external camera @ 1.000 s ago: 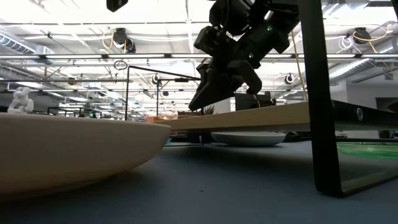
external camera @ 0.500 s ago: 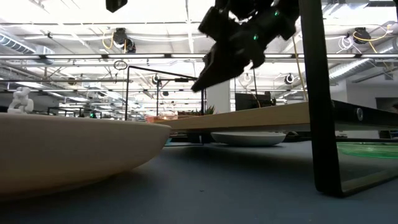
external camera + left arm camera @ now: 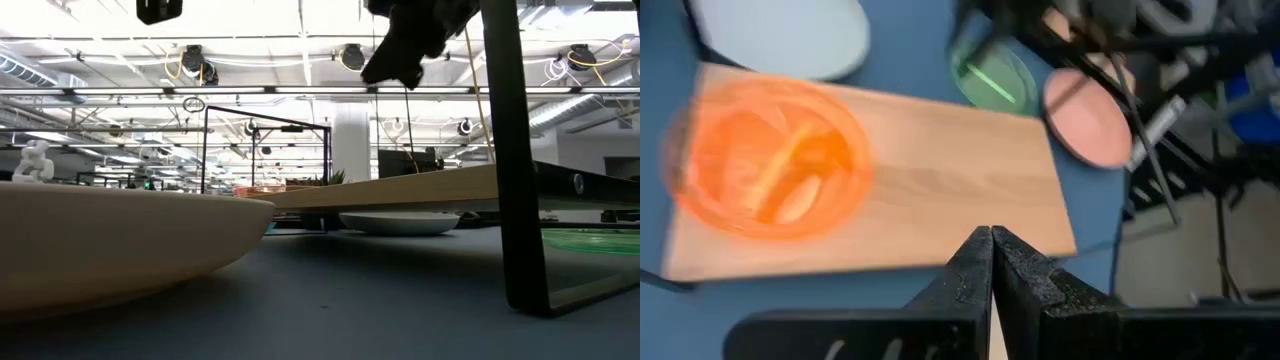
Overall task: Place and stack plates onto a shelf
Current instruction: Put the large gray plate on the shelf
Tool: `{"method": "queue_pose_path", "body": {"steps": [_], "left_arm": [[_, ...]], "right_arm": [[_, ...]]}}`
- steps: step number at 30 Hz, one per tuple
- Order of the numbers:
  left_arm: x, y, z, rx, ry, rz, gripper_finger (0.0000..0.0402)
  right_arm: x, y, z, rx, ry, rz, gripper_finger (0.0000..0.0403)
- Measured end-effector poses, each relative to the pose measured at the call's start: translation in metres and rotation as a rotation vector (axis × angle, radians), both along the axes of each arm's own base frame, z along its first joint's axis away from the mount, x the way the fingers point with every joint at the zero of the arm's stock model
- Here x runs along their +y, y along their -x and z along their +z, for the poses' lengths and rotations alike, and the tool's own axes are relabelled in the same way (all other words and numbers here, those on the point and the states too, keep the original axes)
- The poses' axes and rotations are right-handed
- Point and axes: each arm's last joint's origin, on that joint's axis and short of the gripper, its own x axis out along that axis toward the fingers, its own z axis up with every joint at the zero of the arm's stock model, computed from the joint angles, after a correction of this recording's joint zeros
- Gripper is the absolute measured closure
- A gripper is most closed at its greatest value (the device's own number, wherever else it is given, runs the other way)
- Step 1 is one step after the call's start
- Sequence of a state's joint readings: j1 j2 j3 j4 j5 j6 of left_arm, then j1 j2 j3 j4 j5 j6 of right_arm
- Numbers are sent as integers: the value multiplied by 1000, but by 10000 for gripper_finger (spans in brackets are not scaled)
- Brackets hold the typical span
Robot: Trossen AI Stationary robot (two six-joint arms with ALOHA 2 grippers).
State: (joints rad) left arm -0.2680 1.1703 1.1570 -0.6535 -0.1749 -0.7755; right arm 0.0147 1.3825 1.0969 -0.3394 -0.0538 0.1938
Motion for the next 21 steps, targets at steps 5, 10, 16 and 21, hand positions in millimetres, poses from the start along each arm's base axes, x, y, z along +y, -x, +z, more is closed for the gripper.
{"method": "queue_pose_path", "body": {"steps": [5, 10, 16, 21], "left_arm": [[-29, 5, -3, 12, 3, -117, 386], [-58, 7, -19, 108, -25, -213, 345], [-86, 0, -47, 220, -123, -276, 293], [-98, -10, -79, 363, -235, -328, 289]], "right_arm": [[0, 17, 14, 11, -165, -138, 351], [5, 31, 26, -3, -213, -156, 351], [14, 41, 33, -6, -225, -128, 351], [20, 49, 34, 29, -257, -135, 351]]}}
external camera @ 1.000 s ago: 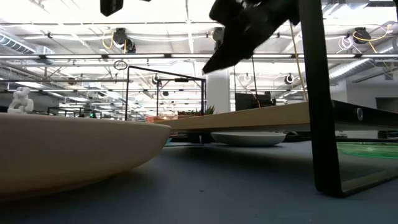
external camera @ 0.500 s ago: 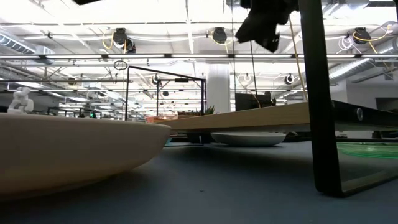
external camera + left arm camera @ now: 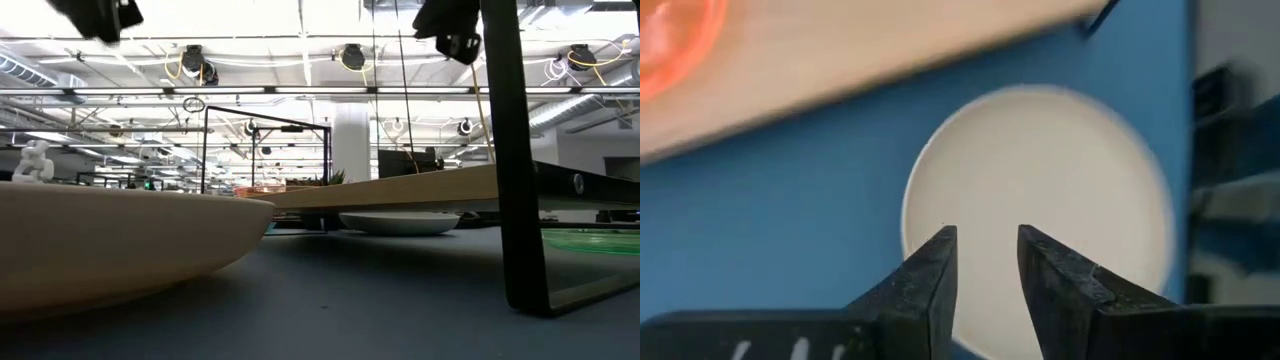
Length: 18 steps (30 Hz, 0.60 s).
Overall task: Place and stack plates onto a shelf
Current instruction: Put the large gray plate on the shelf
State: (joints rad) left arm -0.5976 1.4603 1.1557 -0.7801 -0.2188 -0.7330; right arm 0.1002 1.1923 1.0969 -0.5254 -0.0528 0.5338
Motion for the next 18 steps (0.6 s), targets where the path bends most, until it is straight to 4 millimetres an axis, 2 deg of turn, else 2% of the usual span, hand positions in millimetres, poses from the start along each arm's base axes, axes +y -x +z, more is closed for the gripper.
{"method": "queue_pose_path", "body": {"steps": [9, 12, 18], "left_arm": [[-6, -20, -43, 139, -89, -2, 288], [3, -18, -58, 186, -80, 18, 288], [26, -10, -84, 227, 76, 42, 288]], "right_arm": [[10, 22, 3, 80, -11, 35, 351], [11, 29, 7, 76, -10, 47, 351], [11, 38, 14, 35, 32, 88, 351]]}}
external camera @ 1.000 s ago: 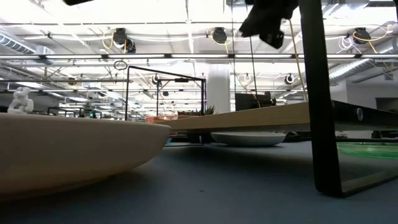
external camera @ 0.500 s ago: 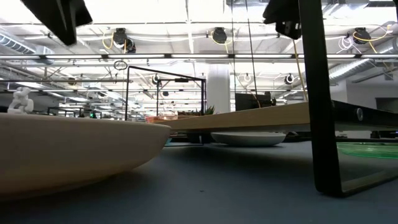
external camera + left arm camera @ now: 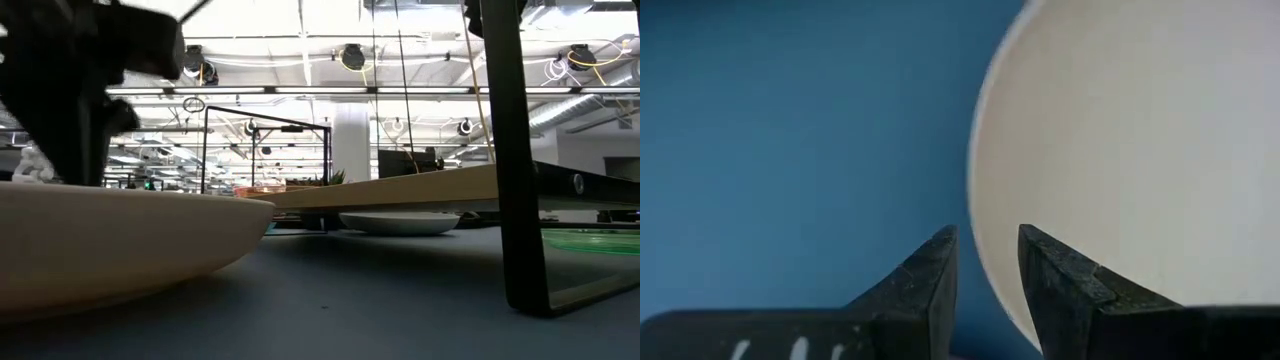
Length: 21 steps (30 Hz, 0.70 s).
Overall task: Place and stack plates onto a shelf
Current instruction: Put the large gray plate on the shelf
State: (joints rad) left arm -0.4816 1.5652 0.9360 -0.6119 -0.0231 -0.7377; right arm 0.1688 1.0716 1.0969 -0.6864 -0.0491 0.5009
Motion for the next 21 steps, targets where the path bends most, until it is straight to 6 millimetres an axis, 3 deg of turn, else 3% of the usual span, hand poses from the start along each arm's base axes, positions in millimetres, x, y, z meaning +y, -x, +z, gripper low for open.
{"method": "queue_pose_path", "body": {"steps": [21], "left_arm": [[8, 11, -25, -9, 53, 62, 289]], "right_arm": [[-2, 7, 6, -63, 140, 98, 351]]}}
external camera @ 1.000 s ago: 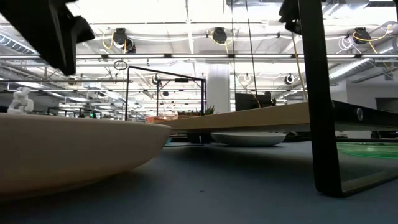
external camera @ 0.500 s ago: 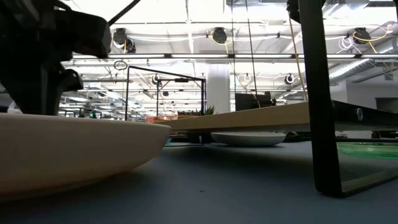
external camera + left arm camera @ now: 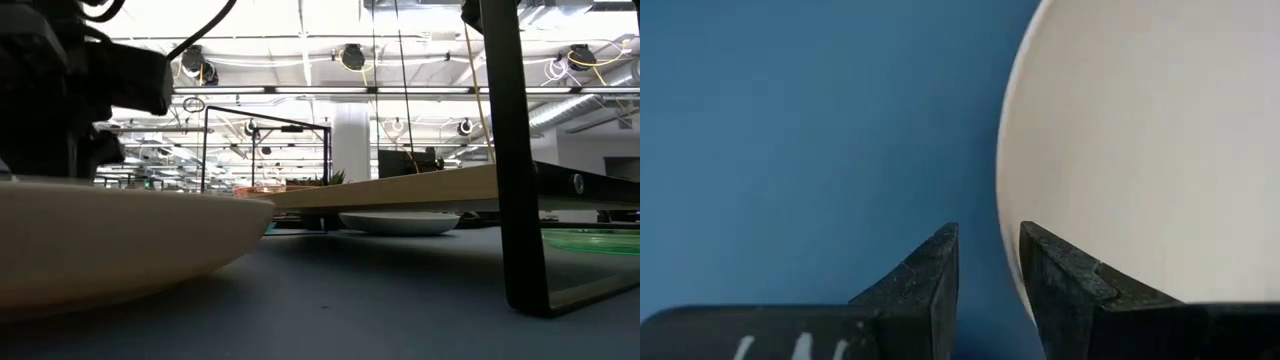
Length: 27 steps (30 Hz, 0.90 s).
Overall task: Place and stack plates onto a shelf
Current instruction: Put the large gray plate on the shelf
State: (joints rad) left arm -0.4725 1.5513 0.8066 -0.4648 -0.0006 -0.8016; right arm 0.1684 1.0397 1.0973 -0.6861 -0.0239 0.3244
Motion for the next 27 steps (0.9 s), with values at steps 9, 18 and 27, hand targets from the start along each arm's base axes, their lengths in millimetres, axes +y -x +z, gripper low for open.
{"method": "queue_pose_path", "body": {"steps": [9, 18, 27], "left_arm": [[-1, -2, -1, -44, 8, -32, 292], [-2, -3, -1, -59, 19, -34, 390], [-1, -4, -1, -54, 30, -2, 393]], "right_arm": [[0, 0, 0, -4, 21, 22, 351], [0, 0, 0, -9, 45, 42, 351], [0, 0, 0, -11, 57, 52, 351]]}}
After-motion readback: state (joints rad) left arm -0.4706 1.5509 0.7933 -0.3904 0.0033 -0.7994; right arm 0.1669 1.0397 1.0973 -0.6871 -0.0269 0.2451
